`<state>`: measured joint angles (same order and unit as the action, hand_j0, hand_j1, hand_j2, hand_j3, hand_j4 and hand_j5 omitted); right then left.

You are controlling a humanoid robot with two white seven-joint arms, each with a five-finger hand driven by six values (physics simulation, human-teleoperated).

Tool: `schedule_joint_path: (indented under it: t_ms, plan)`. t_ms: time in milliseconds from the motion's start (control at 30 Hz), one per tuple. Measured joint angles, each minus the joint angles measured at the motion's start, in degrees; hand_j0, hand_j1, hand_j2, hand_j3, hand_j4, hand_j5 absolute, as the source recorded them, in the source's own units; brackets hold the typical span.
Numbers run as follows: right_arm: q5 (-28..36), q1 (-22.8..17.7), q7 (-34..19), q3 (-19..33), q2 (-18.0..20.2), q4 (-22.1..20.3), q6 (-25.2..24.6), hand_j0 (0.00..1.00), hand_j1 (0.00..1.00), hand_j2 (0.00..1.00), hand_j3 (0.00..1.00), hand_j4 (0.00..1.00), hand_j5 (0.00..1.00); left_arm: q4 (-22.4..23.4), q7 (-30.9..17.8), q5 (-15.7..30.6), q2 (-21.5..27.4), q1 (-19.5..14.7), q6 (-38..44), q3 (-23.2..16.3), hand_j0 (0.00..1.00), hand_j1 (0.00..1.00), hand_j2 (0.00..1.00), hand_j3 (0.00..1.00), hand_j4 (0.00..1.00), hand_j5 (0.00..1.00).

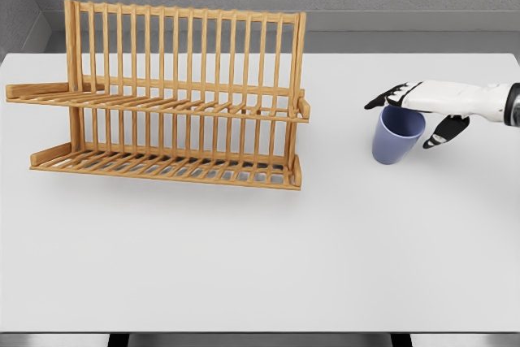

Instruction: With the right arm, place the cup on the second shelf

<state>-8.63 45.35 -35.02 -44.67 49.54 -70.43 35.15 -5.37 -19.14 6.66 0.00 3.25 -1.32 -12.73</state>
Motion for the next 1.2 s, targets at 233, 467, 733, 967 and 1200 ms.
schedule_joint_path:
  t_ms: [233, 467, 733, 967, 1200]
  plan:
    - [-0.06, 0.0, 0.0, -0.18, -0.42, -0.23, 0.0, 0.7, 0.7, 0.7, 0.7, 0.7, 0.7, 0.0, 0.0, 0.0, 0.0, 0.0, 0.0, 0.0, 1.0, 1.0, 1.0, 1.0, 1.0, 1.0]
    - [0.15, 0.09, 0.1, -0.85, -0.4, -0.51, -0.19, 0.63, 0.63, 0.63, 0.63, 0.63, 0.63, 0.0, 0.0, 0.0, 0.0, 0.0, 0.0, 0.01, 1.0, 1.0, 1.0, 1.0, 1.0, 1.0]
    - [-0.11, 2.37, 0.01, -0.66, -0.28, -0.89, -0.02, 0.63, 0.63, 0.63, 0.63, 0.63, 0.63, 0.0, 0.0, 0.0, 0.0, 0.0, 0.0, 0.0, 1.0, 1.0, 1.0, 1.0, 1.0, 1.0]
    - [-0.25, 2.64, 0.0, 1.38, -0.17, -2.38, 0.01, 0.63, 0.63, 0.63, 0.63, 0.63, 0.63, -0.01, 0.0, 0.0, 0.0, 0.0, 0.0, 0.0, 1.0, 1.0, 1.0, 1.0, 1.0, 1.0]
    - [-0.28, 3.95, -0.02, 3.93, 0.11, -3.98, 0.01, 0.61, 0.61, 0.61, 0.61, 0.61, 0.61, 0.0, 0.0, 0.0, 0.0, 0.0, 0.0, 0.0, 1.0, 1.0, 1.0, 1.0, 1.0, 1.0]
